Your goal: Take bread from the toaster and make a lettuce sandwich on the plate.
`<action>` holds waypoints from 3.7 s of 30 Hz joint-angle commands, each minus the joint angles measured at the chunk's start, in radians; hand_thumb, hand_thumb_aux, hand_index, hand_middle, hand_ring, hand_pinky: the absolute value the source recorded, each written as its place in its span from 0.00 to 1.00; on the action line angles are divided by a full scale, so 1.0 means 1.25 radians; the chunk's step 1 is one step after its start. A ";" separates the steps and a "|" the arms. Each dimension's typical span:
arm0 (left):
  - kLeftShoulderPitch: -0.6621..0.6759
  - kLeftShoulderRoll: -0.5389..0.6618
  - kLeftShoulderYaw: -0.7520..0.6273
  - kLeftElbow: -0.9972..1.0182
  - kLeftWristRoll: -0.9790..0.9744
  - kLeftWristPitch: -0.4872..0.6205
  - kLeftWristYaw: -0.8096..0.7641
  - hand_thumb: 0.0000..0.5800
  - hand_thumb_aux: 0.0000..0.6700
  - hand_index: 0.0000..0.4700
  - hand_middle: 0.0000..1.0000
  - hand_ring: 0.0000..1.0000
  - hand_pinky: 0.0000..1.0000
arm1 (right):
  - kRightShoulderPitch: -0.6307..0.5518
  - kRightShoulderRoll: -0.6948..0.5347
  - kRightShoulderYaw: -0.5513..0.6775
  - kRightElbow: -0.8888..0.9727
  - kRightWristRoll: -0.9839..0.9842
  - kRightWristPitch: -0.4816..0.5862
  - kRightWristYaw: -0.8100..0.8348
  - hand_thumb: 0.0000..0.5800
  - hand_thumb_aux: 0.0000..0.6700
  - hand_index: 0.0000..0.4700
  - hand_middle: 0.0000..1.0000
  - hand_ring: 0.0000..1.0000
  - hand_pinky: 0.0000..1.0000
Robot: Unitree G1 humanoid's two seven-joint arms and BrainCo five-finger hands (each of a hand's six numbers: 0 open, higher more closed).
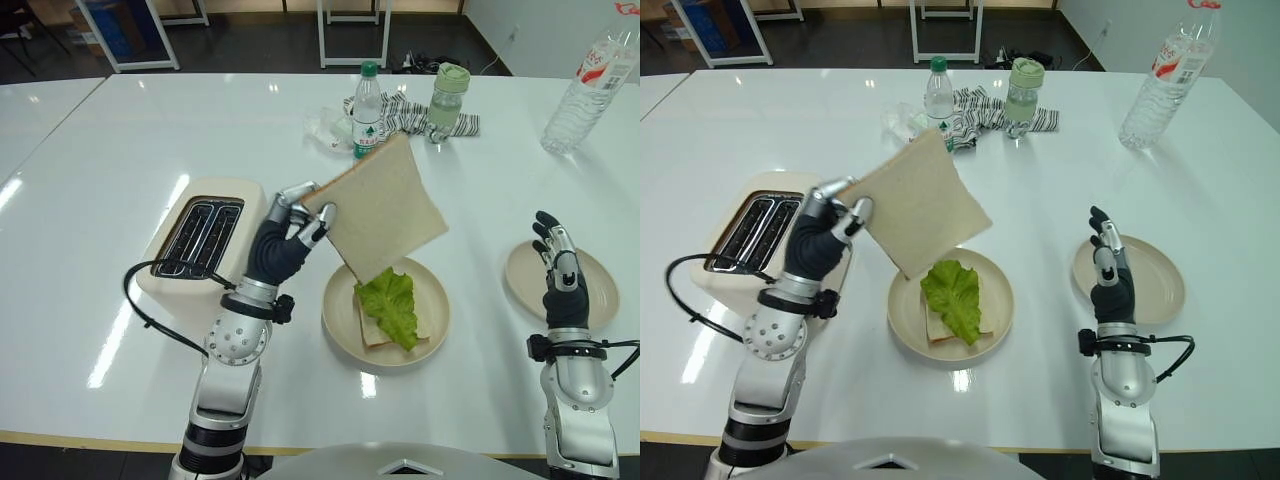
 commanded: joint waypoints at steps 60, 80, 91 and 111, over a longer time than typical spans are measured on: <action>-0.180 0.009 -0.084 0.554 0.033 -0.013 -0.245 1.00 1.00 1.00 1.00 1.00 1.00 | 0.055 -0.197 0.392 0.089 -0.915 -0.190 0.044 0.00 0.00 0.00 0.00 0.00 0.00; -0.126 0.082 -0.109 0.229 0.421 -0.055 0.001 0.00 0.00 0.00 0.00 0.00 0.00 | 0.063 -0.245 0.530 0.134 -0.898 -0.069 0.145 0.00 0.00 0.00 0.00 0.00 0.00; -0.051 0.094 -0.020 0.002 0.455 -0.034 0.043 0.00 0.00 0.00 0.00 0.00 0.00 | 0.040 -0.259 0.552 0.153 -0.886 -0.045 0.133 0.00 0.00 0.00 0.00 0.00 0.00; 0.168 0.293 0.078 -0.146 0.026 -0.017 -0.309 1.00 1.00 1.00 1.00 1.00 1.00 | 0.072 -0.155 0.273 -0.148 -0.172 -0.103 0.002 1.00 1.00 1.00 1.00 1.00 1.00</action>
